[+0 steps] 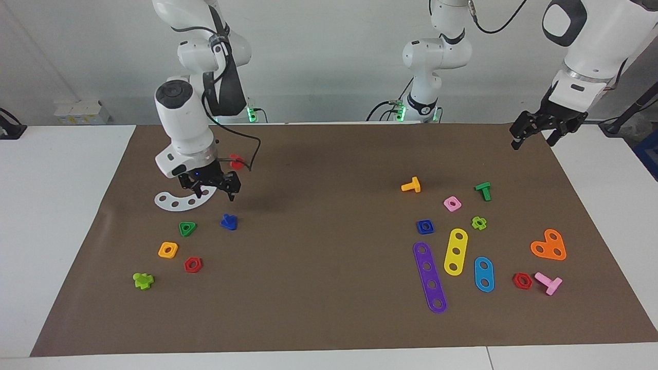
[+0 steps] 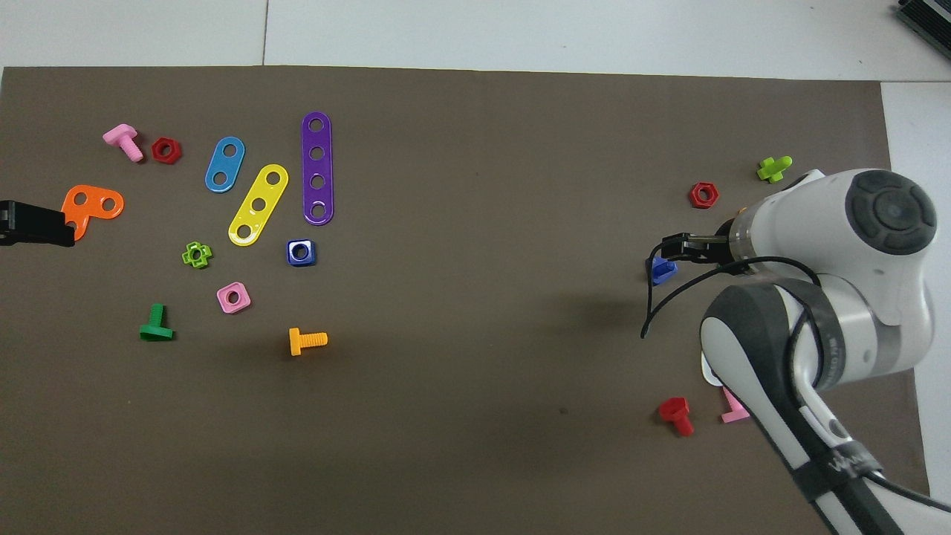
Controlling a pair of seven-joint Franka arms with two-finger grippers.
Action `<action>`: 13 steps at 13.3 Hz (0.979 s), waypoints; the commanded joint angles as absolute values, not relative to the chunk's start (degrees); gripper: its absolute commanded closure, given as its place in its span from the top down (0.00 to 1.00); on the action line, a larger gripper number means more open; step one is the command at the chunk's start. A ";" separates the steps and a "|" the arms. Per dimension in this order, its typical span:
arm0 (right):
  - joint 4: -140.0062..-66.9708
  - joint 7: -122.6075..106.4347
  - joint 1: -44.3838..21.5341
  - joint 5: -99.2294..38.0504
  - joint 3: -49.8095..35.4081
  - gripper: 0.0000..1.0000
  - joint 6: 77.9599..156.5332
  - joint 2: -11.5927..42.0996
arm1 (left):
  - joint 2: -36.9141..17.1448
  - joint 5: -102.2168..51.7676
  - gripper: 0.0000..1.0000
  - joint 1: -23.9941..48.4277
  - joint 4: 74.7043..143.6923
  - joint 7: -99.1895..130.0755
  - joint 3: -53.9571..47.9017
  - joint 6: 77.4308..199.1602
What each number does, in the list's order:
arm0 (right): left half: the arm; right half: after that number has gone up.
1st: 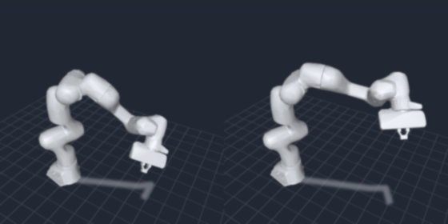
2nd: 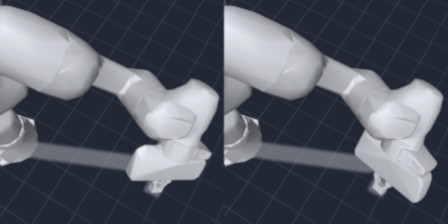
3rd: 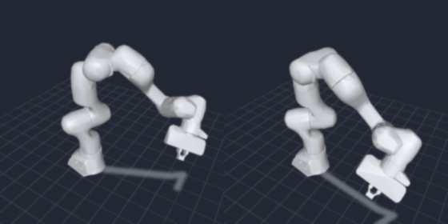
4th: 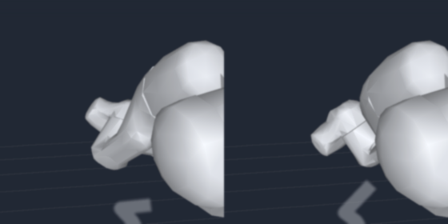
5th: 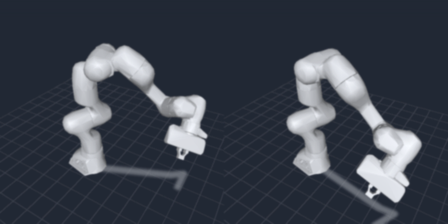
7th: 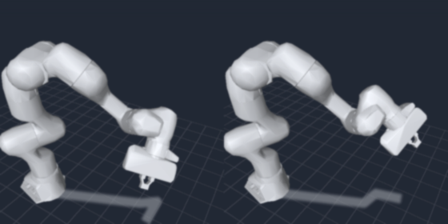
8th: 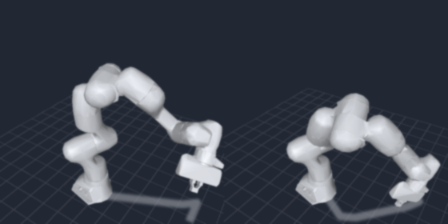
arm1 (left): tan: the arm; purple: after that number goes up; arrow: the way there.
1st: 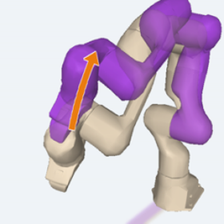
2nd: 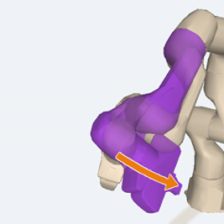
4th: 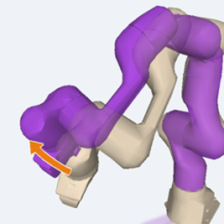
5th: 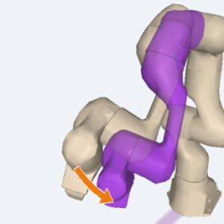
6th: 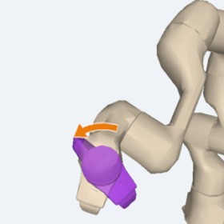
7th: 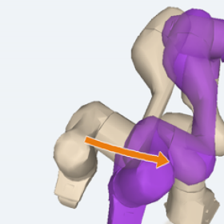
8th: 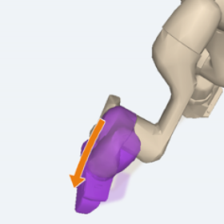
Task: Unscrew and place screws in storage area
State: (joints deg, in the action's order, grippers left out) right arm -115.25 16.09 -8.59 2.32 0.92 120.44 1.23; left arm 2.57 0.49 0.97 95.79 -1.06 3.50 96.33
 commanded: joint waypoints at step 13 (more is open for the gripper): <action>-86.48 13.01 -7.29 2.11 0.79 0.99 88.69 2.82 | 4.13 -0.18 1.00 0.79 97.38 -0.88 3.51 96.94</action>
